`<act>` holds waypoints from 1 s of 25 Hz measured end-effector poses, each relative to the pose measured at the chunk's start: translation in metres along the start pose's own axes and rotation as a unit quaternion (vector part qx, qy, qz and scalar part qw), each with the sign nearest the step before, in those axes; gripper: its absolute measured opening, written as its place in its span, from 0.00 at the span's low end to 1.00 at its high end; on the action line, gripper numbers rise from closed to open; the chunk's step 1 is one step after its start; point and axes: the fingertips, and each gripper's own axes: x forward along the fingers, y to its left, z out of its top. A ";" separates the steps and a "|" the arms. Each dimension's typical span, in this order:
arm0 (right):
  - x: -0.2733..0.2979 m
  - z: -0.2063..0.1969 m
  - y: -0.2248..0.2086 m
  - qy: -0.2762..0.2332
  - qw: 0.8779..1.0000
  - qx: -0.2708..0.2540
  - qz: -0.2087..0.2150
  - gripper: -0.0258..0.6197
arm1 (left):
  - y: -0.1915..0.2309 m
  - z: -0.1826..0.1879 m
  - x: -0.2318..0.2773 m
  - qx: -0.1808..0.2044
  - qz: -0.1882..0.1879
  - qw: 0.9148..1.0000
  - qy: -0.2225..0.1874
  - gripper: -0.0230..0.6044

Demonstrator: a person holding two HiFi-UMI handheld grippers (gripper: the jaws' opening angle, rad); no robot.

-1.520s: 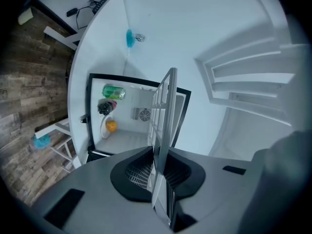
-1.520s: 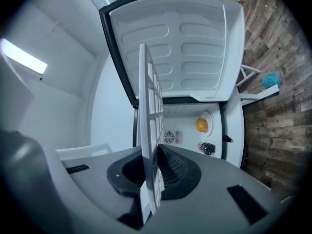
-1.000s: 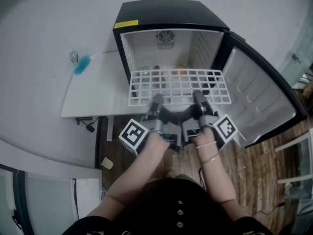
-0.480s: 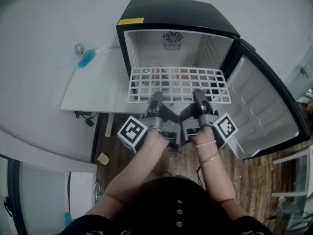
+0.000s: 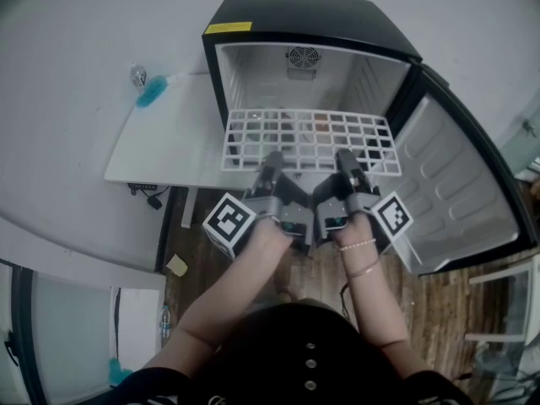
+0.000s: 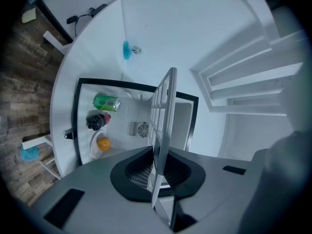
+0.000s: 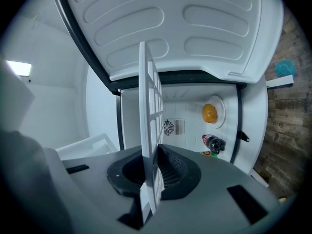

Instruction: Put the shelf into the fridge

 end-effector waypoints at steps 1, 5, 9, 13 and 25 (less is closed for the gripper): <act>0.000 0.000 0.000 0.000 1.000 0.000 -0.001 0.09 | 0.000 0.000 0.000 -0.001 0.000 1.000 0.000 0.10; 0.000 0.000 0.000 0.002 1.000 -0.005 -0.005 0.09 | 0.002 0.000 0.000 -0.004 0.002 1.000 0.002 0.10; 0.000 0.001 -0.002 0.001 1.000 -0.002 -0.006 0.09 | 0.002 0.000 0.001 -0.002 0.005 1.000 0.003 0.10; -0.001 0.000 0.001 -0.002 1.000 -0.004 -0.007 0.09 | 0.000 -0.001 0.000 -0.002 0.003 1.000 0.003 0.10; -0.001 0.000 0.004 -0.002 1.000 0.001 0.004 0.09 | -0.007 0.000 0.002 -0.001 -0.009 1.000 0.005 0.10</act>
